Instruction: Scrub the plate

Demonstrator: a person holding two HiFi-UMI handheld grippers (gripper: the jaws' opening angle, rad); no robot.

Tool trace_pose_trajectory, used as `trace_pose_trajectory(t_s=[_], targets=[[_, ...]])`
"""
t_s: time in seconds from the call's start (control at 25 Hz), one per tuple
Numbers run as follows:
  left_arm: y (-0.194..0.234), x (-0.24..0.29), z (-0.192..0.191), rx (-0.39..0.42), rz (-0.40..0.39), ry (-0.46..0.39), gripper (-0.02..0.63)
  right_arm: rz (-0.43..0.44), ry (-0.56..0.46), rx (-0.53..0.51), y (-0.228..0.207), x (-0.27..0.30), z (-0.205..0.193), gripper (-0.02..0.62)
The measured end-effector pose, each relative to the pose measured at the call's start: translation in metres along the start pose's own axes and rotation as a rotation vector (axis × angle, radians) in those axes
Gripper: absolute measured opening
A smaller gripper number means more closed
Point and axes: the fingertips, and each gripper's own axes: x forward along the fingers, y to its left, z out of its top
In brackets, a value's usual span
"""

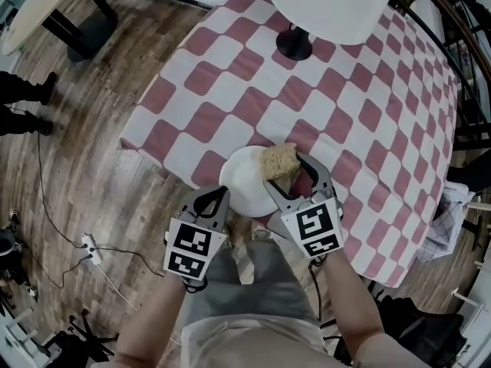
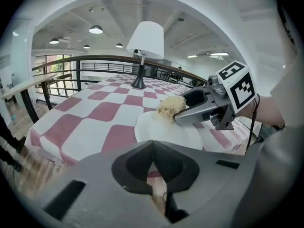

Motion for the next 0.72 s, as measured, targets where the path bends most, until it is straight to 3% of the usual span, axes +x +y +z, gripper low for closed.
trace_pose_trajectory(t_s=[0.16,0.36,0.48,0.72], targets=[[0.001,-0.001,0.001,-0.023,-0.004,-0.020,0.014,-0.013,-0.042,0.029,-0.005,-0.015,0.013,0.331],[-0.004,0.001,0.002,-0.046,-0.017,-0.036,0.014,0.151,-0.123,0.086,0.037,-0.033,0.051,0.331],[-0.003,0.000,0.005,-0.061,-0.014,-0.046,0.014,0.211,-0.088,0.028,0.065,-0.025,0.049,0.331],[0.004,-0.003,-0.007,-0.030,0.009,-0.010,0.014,0.251,-0.010,-0.024,0.090,0.000,0.030,0.331]])
